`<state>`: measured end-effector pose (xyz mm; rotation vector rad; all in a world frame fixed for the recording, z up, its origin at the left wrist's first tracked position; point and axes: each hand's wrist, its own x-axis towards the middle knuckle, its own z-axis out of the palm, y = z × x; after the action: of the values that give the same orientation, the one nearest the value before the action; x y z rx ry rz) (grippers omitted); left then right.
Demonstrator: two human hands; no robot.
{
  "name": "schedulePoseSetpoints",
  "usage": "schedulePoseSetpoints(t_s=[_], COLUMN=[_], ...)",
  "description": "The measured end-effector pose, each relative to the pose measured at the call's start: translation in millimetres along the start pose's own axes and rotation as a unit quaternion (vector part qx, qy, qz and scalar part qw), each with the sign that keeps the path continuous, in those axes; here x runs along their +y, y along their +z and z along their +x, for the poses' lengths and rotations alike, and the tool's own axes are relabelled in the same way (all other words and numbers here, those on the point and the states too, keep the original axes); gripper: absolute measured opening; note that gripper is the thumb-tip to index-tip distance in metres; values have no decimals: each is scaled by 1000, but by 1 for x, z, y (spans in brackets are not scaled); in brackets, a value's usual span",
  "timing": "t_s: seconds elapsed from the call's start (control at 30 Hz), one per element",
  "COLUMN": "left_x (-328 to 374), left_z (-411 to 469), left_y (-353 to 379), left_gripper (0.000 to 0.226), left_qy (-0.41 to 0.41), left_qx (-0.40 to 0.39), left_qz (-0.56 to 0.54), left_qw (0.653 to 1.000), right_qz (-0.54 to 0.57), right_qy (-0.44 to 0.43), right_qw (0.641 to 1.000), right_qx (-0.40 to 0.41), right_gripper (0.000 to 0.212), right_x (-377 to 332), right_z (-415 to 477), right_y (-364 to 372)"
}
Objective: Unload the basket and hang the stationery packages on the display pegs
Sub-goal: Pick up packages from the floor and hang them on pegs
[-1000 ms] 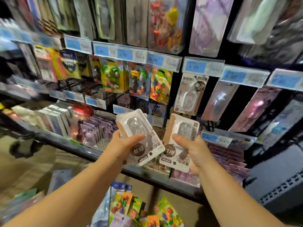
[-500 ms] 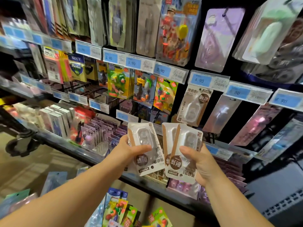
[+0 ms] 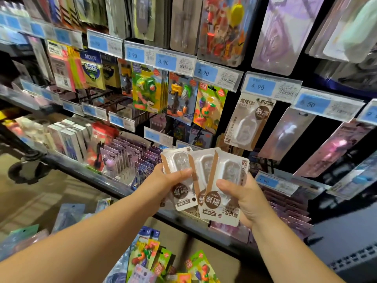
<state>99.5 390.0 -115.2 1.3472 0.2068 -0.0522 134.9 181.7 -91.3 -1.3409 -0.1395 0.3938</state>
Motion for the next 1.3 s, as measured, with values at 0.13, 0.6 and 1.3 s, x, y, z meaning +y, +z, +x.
schedulePoseSetpoints(t_s=[0.13, 0.6, 1.3], left_x=[-5, -4, 2], left_z=[6, -7, -12], left_y=[-5, 8, 7], left_gripper=[94, 77, 61], left_qy=[-1, 18, -19], left_qx=[17, -52, 72], left_qz=[37, 52, -15], left_qw=[999, 997, 997], right_qz=[-38, -54, -70], right_qy=[11, 34, 77], right_qw=[999, 995, 994], right_qx=[-25, -82, -41], right_gripper=[64, 54, 69], right_x=[0, -3, -7], right_z=[1, -1, -4], right_y=[1, 5, 1])
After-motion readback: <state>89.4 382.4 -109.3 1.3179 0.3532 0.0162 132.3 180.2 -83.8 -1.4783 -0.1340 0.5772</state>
